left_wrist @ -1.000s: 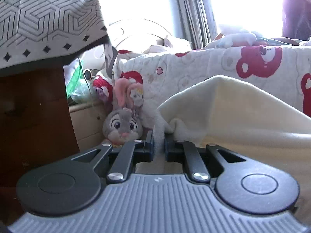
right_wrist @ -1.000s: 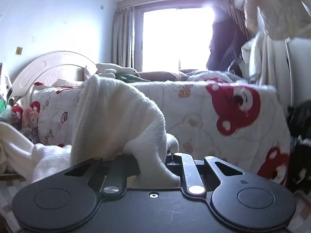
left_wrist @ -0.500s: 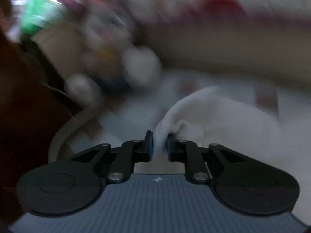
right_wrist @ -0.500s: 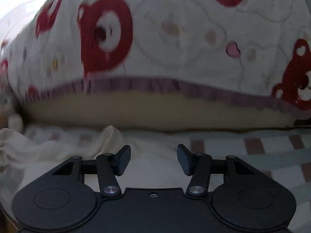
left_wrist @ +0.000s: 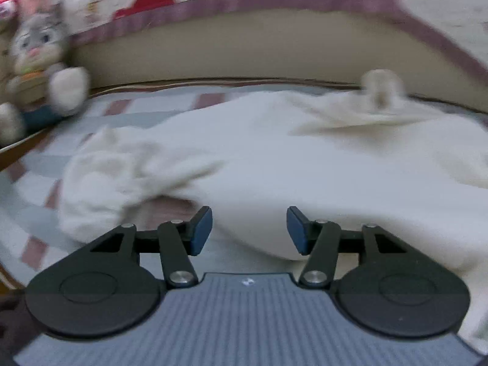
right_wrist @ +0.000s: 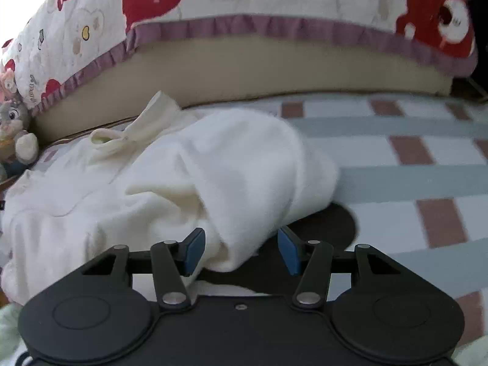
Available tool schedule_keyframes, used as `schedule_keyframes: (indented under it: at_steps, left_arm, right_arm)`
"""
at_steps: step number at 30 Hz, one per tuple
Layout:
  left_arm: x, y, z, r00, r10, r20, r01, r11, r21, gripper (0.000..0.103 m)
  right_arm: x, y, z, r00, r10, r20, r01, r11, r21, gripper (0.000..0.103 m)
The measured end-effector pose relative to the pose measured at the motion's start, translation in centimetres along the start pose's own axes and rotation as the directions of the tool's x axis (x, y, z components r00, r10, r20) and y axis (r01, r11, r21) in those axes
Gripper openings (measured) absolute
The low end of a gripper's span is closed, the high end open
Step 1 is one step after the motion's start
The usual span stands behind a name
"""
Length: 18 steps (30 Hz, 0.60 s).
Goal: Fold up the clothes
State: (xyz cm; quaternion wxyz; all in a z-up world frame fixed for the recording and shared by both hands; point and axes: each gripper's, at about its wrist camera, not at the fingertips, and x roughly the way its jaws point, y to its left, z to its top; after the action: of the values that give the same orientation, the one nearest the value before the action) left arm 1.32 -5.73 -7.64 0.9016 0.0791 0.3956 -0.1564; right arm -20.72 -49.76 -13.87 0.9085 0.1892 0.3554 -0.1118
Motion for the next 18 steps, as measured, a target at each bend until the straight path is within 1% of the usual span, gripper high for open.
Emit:
schedule_keyframes:
  at_steps: [2,4,7,8,9,11,12,15,18]
  left_arm:
    - [-1.0,-2.1,0.1,0.997,-0.074,0.003,0.074,0.997,0.016,0.054]
    - [-2.0,-4.2,0.2,0.989,-0.148,0.004,0.148,0.988,0.032,0.055]
    - [-3.4,-7.3,0.4,0.966,-0.258,0.004,0.257,0.965,0.057,0.055]
    - [-3.8,-8.2,0.3,0.958,-0.288,0.001,0.287,0.955,0.068,0.056]
    - [-3.8,-9.0,0.1,0.953,-0.304,-0.009,0.304,0.949,0.088,0.058]
    - [-3.9,-10.5,-0.4,0.942,-0.335,-0.03,0.336,0.933,0.127,0.066]
    - [-3.9,-11.1,-0.7,0.936,-0.35,-0.043,0.352,0.925,0.141,0.067]
    - [-3.4,-12.4,-1.9,0.92,-0.379,-0.1,0.39,0.91,0.138,0.067]
    - [-2.8,-13.0,-2.7,0.914,-0.383,-0.138,0.4,0.906,0.138,0.067]
  right_arm:
    - [0.8,0.6,0.3,1.0,0.018,-0.009,-0.018,1.0,0.008,0.058]
    - [1.2,0.8,-0.2,1.0,0.013,-0.008,-0.013,1.0,0.007,0.058]
    - [1.9,0.4,-1.3,1.0,-0.005,-0.026,0.006,0.999,0.041,0.058]
    - [2.0,0.2,-1.5,1.0,-0.006,-0.03,0.008,0.998,0.064,0.058]
    - [2.0,-0.1,-1.7,0.999,-0.006,-0.033,0.009,0.996,0.089,0.058]
    - [2.5,-0.4,-2.1,0.999,-0.008,-0.034,0.012,0.992,0.13,0.059]
    - [2.9,-0.5,-2.3,0.999,-0.009,-0.031,0.013,0.989,0.145,0.059]
    - [4.1,-0.8,-3.0,1.0,-0.013,-0.023,0.017,0.982,0.19,0.059]
    - [5.4,-1.2,-3.7,1.0,-0.026,-0.008,0.027,0.975,0.219,0.057]
